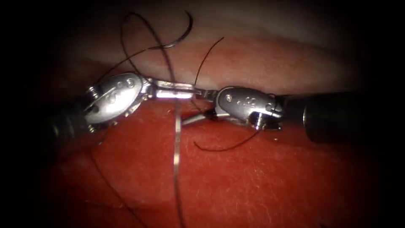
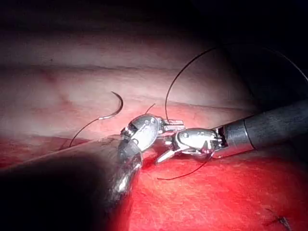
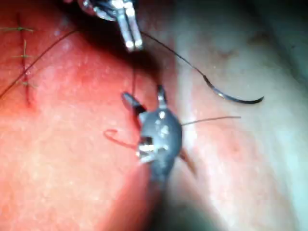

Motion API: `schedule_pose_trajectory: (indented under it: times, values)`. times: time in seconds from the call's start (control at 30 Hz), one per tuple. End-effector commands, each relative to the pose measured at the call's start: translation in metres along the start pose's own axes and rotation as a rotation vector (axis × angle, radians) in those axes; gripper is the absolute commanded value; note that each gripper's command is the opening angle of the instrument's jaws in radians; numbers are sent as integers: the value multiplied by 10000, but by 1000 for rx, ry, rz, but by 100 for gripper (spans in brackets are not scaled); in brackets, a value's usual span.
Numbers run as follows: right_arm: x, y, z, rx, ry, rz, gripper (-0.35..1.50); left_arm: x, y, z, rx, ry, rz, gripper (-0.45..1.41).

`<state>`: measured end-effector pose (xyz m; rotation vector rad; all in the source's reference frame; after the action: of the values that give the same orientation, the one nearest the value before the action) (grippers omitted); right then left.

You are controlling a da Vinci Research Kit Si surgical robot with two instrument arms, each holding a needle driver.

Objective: Wound Closure

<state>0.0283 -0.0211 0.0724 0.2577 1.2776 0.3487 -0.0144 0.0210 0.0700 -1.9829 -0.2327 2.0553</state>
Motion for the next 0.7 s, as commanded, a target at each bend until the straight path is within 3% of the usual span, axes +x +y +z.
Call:
schedule_pose_trajectory:
  times: [0.03, 0.7]
  values:
    - [-3, -3, 10, 9, 2, 3, 118, -5, -8, 6, -3, -2, -1, -45]
    - [-14, -19, 2, 58, -6, 25, 115, -32, -73, 17, 11, -26, -23, -45]
